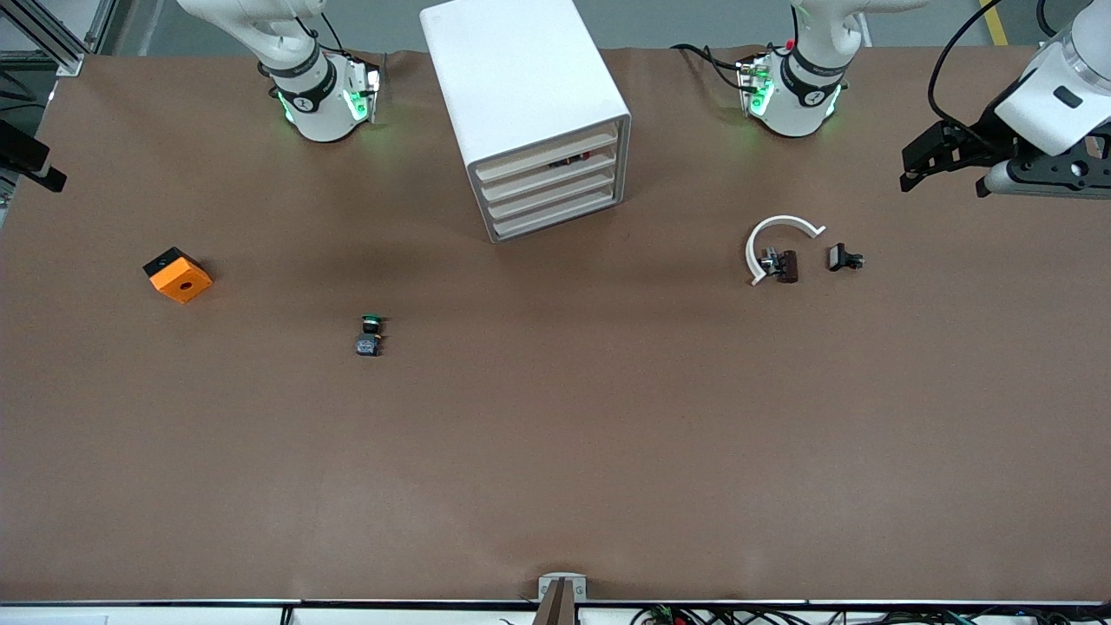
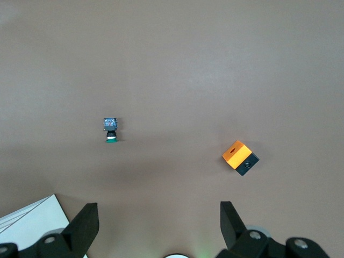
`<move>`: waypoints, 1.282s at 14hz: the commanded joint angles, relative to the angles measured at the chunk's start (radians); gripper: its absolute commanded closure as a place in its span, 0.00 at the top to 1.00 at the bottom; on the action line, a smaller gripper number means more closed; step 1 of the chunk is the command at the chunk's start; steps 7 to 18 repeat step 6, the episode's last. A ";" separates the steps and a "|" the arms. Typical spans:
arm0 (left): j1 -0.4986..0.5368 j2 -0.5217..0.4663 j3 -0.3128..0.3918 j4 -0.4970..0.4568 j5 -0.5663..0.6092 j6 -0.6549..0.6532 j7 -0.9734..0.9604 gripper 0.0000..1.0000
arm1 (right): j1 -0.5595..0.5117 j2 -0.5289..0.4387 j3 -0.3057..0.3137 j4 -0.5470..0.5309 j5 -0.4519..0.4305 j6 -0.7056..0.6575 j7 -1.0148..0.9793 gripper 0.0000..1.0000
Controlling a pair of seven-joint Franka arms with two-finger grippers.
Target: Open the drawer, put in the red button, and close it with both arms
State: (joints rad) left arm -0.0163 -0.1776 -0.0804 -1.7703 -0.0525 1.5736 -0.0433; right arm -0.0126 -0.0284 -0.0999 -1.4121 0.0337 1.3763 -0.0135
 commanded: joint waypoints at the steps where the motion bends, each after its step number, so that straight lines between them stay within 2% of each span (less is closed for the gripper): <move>1: 0.003 0.004 -0.012 0.023 0.022 -0.021 -0.035 1.00 | -0.015 -0.024 0.017 -0.027 -0.017 0.018 0.003 1.00; 6: -0.002 0.020 -0.012 0.051 0.020 -0.021 -0.030 1.00 | -0.015 -0.022 0.017 -0.027 -0.063 0.038 -0.046 1.00; 18: -0.002 0.020 -0.012 0.051 0.020 -0.021 -0.030 1.00 | -0.015 -0.022 0.017 -0.027 -0.063 0.038 -0.046 1.00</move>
